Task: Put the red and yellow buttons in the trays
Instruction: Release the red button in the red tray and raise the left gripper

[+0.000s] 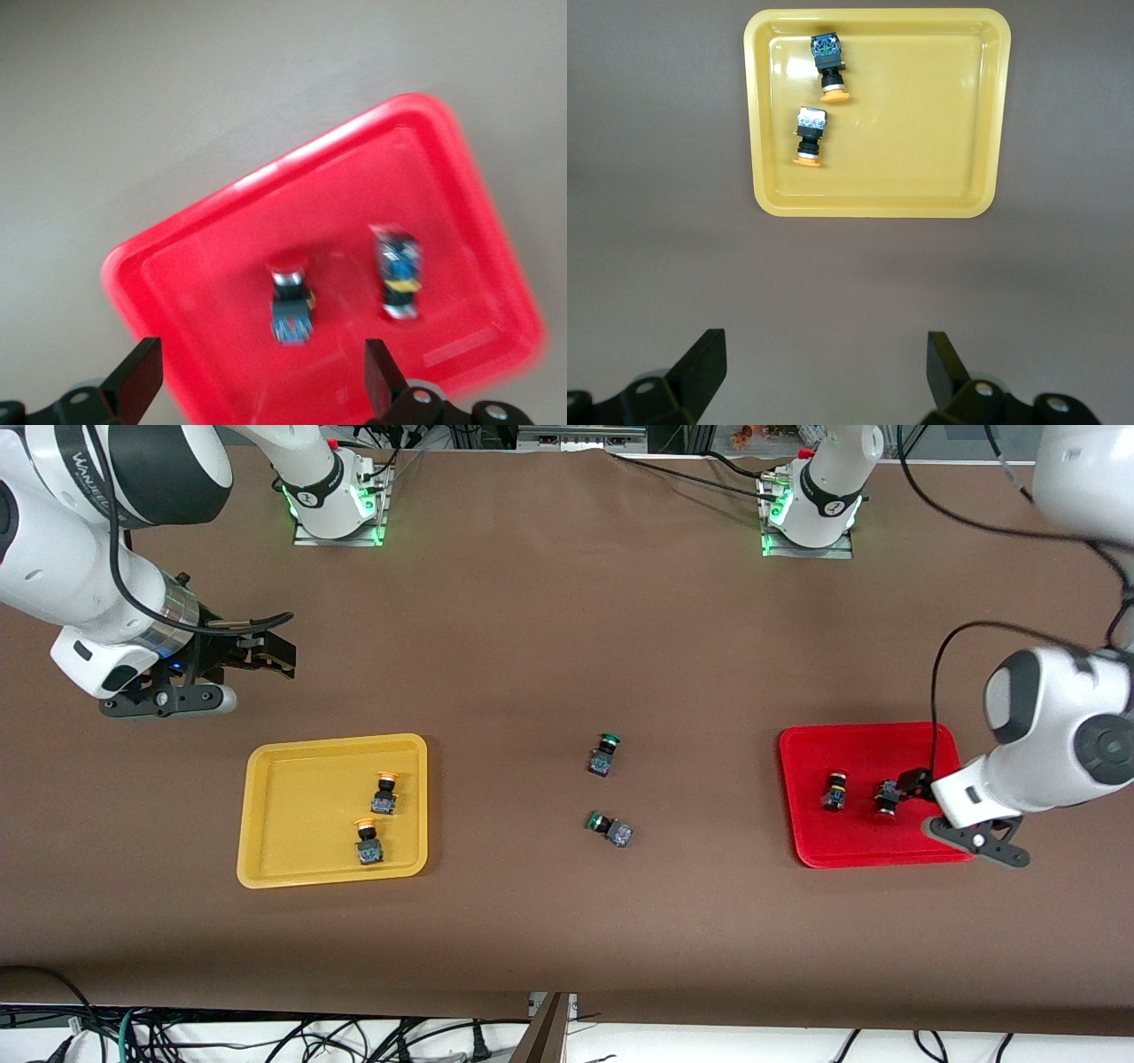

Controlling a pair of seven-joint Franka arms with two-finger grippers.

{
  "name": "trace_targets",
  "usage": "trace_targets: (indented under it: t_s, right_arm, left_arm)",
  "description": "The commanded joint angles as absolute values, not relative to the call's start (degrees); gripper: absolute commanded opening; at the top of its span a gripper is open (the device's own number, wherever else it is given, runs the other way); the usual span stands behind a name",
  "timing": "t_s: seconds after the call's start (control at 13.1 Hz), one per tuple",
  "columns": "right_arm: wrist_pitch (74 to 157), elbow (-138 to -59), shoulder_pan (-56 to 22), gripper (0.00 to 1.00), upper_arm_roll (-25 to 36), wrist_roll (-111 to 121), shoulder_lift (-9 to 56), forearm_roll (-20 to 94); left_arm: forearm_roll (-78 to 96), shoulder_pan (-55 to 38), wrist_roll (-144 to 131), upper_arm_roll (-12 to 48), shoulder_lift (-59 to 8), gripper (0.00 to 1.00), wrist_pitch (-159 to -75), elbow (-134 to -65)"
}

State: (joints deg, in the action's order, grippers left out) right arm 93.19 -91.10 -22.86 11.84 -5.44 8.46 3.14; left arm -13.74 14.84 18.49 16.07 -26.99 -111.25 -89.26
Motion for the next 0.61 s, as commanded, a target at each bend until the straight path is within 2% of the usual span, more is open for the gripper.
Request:
trace_targets:
  t_s: [0.0,0.23,0.38,0.53]
  right_arm:
    - [94.2,-93.2,-23.0,1.0,12.0,-4.1,6.5,2.1]
    - [94.2,-93.2,-23.0,1.0,12.0,-4.1,6.6,2.1]
    - [94.2,-93.2,-23.0,1.0,12.0,-4.1,6.6,2.1]
    - [94.2,-93.2,-23.0,1.0,12.0,-4.1,6.6,2.1]
  left_arm:
    - [-14.3,14.9,13.3,20.7,-23.6,1.0,-99.0,-83.6]
    - [-14.2,14.7,9.8,25.0,-23.6,1.0,-86.4,-74.0]
    - [-14.0,13.7,9.8,25.2,-23.8,1.0,-83.2,-67.9]
    - [-12.5,13.6,9.9,25.5,-23.5,1.0,-81.7,-66.7]
